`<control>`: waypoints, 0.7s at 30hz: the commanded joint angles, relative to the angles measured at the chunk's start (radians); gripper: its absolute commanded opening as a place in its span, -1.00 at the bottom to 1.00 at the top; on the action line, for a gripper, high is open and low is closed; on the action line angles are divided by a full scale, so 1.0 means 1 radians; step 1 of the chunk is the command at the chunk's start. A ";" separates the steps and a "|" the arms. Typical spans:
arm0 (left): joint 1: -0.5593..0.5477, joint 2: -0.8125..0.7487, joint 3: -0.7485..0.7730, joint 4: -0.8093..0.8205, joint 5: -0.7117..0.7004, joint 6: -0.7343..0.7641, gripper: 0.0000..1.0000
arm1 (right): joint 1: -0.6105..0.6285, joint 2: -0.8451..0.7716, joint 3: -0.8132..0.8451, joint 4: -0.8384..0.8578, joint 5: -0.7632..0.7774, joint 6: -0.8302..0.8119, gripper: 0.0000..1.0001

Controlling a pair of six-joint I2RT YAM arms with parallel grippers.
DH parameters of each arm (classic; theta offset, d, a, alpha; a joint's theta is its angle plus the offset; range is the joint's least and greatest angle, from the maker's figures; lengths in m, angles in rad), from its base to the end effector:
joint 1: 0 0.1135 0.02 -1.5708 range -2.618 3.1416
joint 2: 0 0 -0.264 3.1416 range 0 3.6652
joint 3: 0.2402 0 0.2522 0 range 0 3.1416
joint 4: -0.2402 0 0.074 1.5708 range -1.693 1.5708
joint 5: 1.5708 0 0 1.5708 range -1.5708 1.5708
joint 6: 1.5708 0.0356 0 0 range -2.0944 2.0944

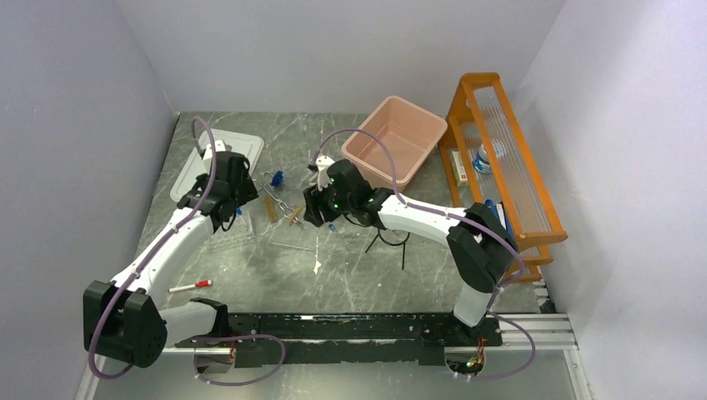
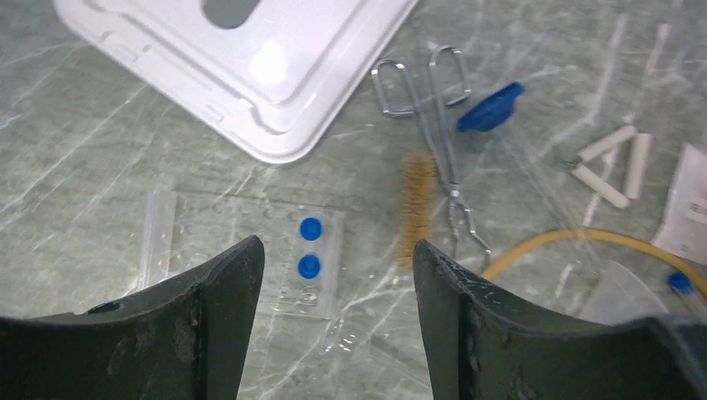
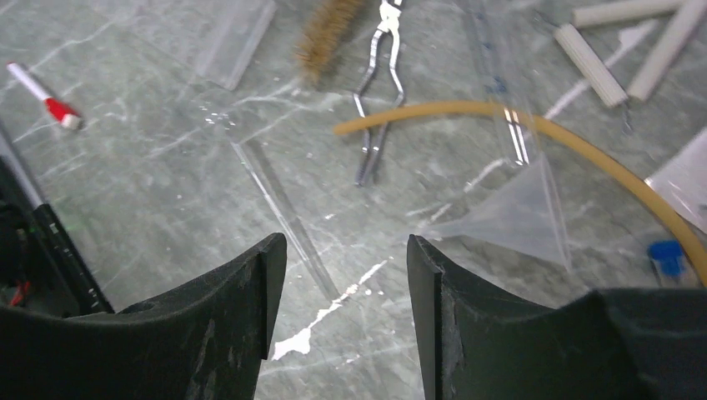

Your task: Organize the chemistry lab equipment

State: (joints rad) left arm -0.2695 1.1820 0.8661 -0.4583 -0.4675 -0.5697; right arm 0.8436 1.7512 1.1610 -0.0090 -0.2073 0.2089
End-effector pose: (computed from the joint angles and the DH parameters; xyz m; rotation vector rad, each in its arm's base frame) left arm 0.2424 -0.0503 0.2648 -0.5558 2.1770 0.1029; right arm 0.2566 0.2993 0.2254 -0.8276 2.1198 0.8070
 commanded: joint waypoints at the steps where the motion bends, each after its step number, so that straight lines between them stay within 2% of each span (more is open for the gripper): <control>1: 0.009 -0.018 0.098 -0.008 0.160 0.085 0.39 | -0.002 -0.007 0.040 -0.105 0.154 0.037 0.16; 6: 0.009 -0.032 0.190 0.030 0.383 0.175 0.37 | -0.001 0.029 0.074 -0.302 0.287 0.040 0.15; 11: 0.009 -0.069 0.208 0.024 0.489 0.156 0.49 | 0.002 0.067 0.109 -0.490 0.345 0.061 0.16; 14: 0.009 -0.098 0.203 -0.006 0.502 0.139 0.58 | 0.005 0.091 0.103 -0.511 0.329 0.071 0.16; 16: 0.009 -0.123 0.187 -0.012 0.525 0.141 0.88 | 0.010 0.101 0.074 -0.485 0.311 0.071 0.13; 17: 0.009 -0.138 0.172 -0.016 0.535 0.137 0.93 | 0.013 0.107 0.056 -0.474 0.317 0.075 0.11; 21: 0.009 -0.184 0.136 -0.047 0.572 0.126 0.93 | 0.022 0.132 0.053 -0.454 0.301 0.082 0.05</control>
State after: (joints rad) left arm -0.2687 1.0412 1.0298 -0.4652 0.0238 -0.4343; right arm 0.8516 1.8599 1.2198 -0.4576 0.0940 0.2699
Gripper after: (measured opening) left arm 0.965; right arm 0.532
